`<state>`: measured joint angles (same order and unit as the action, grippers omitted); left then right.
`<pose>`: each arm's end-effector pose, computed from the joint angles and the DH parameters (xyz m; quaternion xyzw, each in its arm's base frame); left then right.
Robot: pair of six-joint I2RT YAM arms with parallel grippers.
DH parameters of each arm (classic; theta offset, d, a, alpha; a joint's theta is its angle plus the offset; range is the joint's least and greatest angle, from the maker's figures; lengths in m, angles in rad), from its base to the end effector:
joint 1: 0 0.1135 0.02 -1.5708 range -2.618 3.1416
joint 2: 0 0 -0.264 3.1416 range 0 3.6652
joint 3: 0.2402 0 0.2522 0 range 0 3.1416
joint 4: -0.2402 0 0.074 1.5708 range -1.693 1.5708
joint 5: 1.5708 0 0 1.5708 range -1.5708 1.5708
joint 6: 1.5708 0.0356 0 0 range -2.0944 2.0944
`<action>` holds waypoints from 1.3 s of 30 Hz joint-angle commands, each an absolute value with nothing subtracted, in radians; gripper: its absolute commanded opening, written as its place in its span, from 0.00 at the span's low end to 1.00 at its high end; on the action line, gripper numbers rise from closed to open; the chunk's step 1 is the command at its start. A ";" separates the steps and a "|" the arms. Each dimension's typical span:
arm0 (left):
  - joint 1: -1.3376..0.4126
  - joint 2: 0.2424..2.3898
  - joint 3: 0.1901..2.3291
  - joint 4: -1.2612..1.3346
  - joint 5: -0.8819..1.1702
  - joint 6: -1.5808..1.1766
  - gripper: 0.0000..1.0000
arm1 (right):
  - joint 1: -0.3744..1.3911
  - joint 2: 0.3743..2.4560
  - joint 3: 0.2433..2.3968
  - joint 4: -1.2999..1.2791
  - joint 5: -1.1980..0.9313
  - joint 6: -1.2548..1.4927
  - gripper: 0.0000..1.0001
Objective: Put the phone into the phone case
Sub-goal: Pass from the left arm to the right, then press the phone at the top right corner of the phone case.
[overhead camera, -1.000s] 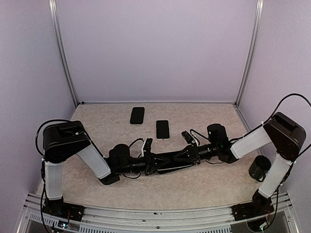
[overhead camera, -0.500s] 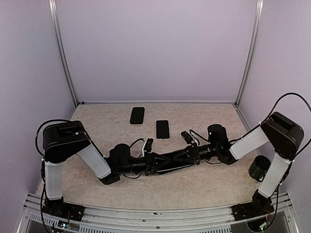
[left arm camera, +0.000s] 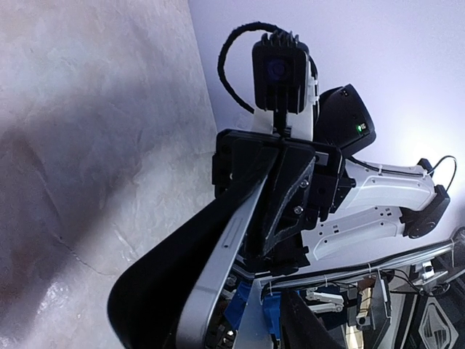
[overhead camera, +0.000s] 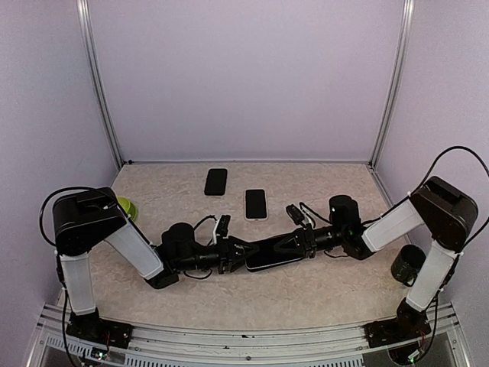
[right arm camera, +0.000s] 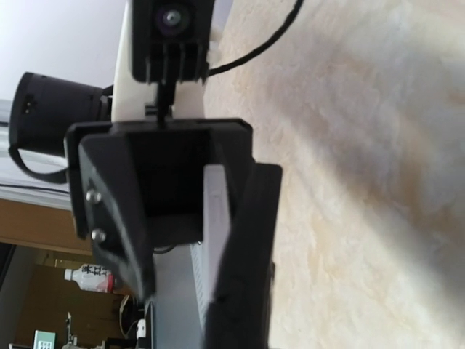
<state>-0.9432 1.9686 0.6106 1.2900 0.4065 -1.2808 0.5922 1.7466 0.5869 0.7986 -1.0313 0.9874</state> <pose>0.1877 -0.2828 0.1229 0.0156 0.7287 -0.6648 0.1639 0.2363 0.1958 0.1403 -0.1344 0.7568 0.6369 0.0602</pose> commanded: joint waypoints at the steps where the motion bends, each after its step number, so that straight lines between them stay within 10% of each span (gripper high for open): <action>1: -0.923 1.904 0.585 1.239 0.383 -1.238 0.40 | 0.566 1.721 0.566 0.816 -1.056 0.960 0.06; 39: -0.876 1.663 0.525 1.044 0.377 -1.006 0.41 | 0.552 1.485 0.569 0.589 -1.043 0.697 0.00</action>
